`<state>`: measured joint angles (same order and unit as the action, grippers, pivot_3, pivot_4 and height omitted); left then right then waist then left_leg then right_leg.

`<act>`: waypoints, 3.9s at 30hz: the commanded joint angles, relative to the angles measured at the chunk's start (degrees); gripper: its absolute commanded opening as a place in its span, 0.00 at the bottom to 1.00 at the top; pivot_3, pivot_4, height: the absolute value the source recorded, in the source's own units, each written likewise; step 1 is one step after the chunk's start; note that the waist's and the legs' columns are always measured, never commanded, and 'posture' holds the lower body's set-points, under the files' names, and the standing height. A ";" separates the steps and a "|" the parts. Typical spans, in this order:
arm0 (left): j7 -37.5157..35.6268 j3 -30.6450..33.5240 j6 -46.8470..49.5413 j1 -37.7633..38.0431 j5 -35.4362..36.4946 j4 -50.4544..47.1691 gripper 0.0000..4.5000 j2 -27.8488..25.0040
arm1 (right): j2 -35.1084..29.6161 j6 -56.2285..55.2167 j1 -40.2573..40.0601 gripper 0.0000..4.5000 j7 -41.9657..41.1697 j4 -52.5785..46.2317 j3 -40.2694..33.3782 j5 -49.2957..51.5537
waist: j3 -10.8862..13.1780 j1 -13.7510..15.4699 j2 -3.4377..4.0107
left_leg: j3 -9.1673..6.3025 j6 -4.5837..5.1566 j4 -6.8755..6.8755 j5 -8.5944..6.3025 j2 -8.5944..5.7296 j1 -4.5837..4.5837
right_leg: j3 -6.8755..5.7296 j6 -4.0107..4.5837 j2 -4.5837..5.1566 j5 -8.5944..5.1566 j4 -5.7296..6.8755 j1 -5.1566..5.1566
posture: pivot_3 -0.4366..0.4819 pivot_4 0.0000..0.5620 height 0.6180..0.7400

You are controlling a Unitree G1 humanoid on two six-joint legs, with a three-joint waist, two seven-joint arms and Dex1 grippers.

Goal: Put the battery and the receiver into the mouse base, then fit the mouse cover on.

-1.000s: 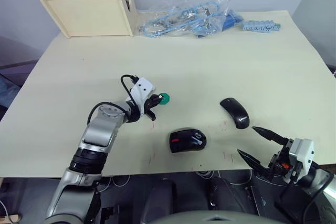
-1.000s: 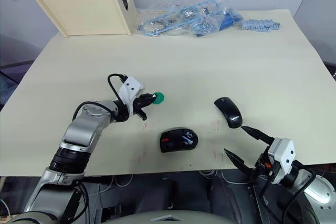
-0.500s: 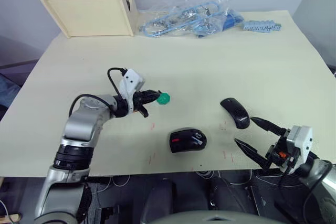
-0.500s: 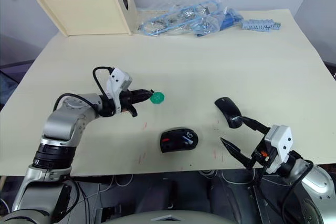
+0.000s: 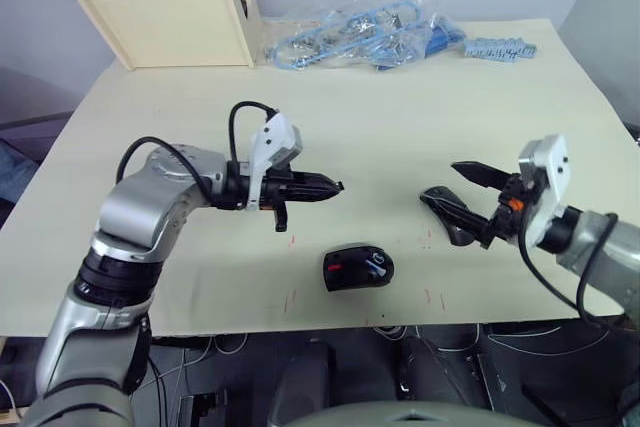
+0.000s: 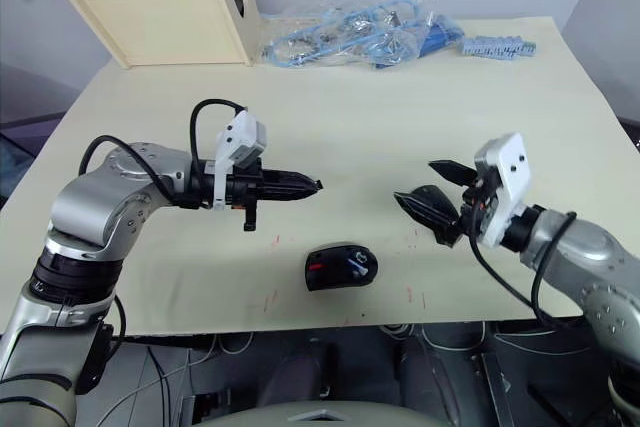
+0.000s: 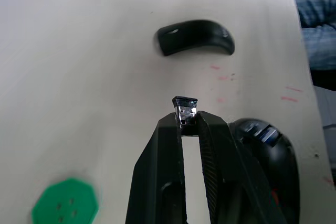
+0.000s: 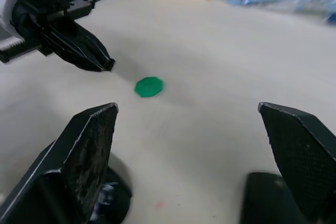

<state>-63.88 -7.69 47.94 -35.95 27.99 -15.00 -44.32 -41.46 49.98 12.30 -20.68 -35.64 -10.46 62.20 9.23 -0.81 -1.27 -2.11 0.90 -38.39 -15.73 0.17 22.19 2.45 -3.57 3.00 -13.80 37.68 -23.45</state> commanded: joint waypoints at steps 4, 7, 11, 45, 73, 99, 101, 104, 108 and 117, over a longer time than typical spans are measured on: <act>-2.76 -3.65 -4.26 -6.05 -0.73 0.41 0.01 2.34 | 1.90 13.73 17.70 1.00 8.07 11.49 3.71 17.49 | 0.05 -0.30 0.00 | 0.07 0.01 -0.01 0.00 0.01 0.01 | 0.05 0.00 -0.01 0.00 0.04 -0.04 | 0.48 0.27 1.00; -3.55 -4.70 -5.98 -7.19 -1.31 1.39 0.01 3.02 | 2.59 17.69 22.23 1.00 9.95 15.86 5.67 20.01 | 0.05 -0.24 0.00 | 0.00 0.01 0.01 0.00 0.01 0.11 | 0.00 0.02 -0.03 0.00 0.01 -0.13 | 0.48 0.27 1.00; -4.49 -5.37 -7.90 -7.56 -2.20 1.73 0.00 3.22 | 2.65 21.35 25.33 0.89 10.02 19.28 7.27 25.44 | 0.05 -0.15 0.00 | -0.05 0.01 -0.10 0.00 0.01 0.50 | -0.08 -0.01 0.00 0.02 -0.03 -0.38 | 0.48 0.27 1.00; -6.27 -6.07 -18.58 -5.42 -8.56 -0.34 0.00 2.64 | 4.39 26.17 34.76 0.41 21.61 34.37 16.06 40.30 | 0.07 -0.25 0.03 | -0.05 0.01 -0.18 0.01 0.01 0.59 | -0.09 -0.02 0.00 0.03 0.06 -0.48 | 0.48 0.27 1.00; -6.46 -6.18 -20.03 -5.94 -9.73 0.19 0.00 3.50 | 5.32 25.20 34.81 0.41 25.61 34.64 17.43 44.01 | 0.07 -0.27 0.03 | -0.06 0.02 -0.18 0.01 0.01 0.59 | -0.09 -0.02 0.00 0.03 0.06 -0.49 | 0.48 0.27 1.00; -6.41 -5.44 -18.51 -5.40 -8.34 -0.30 0.00 4.11 | 5.27 24.43 34.18 0.02 26.56 34.26 17.61 44.91 | 0.08 -0.28 0.04 | -0.06 0.02 -0.18 0.01 0.02 0.60 | -0.09 -0.02 0.00 0.03 0.06 -0.50 | 0.48 0.27 1.00; -6.41 -4.97 -17.78 -4.94 -7.82 -0.35 0.21 3.88 | 5.10 24.42 34.13 0.00 26.56 34.14 17.48 44.82 | 0.08 -0.28 0.04 | -0.06 0.02 -0.18 0.01 0.02 0.60 | -0.09 -0.02 0.00 0.03 0.06 -0.50 | 0.48 0.27 1.00; -5.11 -3.44 -15.25 -3.54 -6.44 -1.08 0.51 3.36 | 4.06 24.48 33.80 0.00 26.48 33.55 17.15 44.97 | 0.09 -0.32 0.06 | -0.06 0.02 -0.17 0.00 0.02 0.60 | -0.09 -0.02 0.00 0.03 0.05 -0.50 | 0.48 0.27 1.00; -3.67 -1.38 -11.09 -0.88 -3.92 -3.53 0.88 2.22 | 1.78 24.82 33.06 0.00 25.63 32.26 16.68 44.92 | 0.11 -0.31 0.06 | -0.07 0.02 -0.17 0.00 0.04 0.61 | -0.09 -0.02 0.00 0.03 0.04 -0.50 | 0.48 0.27 1.00; -3.03 1.21 -8.59 9.41 0.69 -10.77 0.96 -0.59 | -5.87 25.43 29.66 0.00 22.74 28.34 15.59 44.45 | 0.14 -0.26 0.08 | -0.06 0.02 -0.12 0.00 0.09 0.62 | -0.09 -0.02 0.00 0.03 -0.03 -0.50 | 0.48 0.27 1.00</act>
<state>-66.63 -8.04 40.11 -25.76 27.42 -23.18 -44.50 -47.10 75.50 41.41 3.11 -5.07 7.71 105.83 9.38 -1.07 -1.19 -2.17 0.92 -38.51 -15.73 0.28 22.81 2.36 -3.59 3.01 -13.78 37.63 -23.95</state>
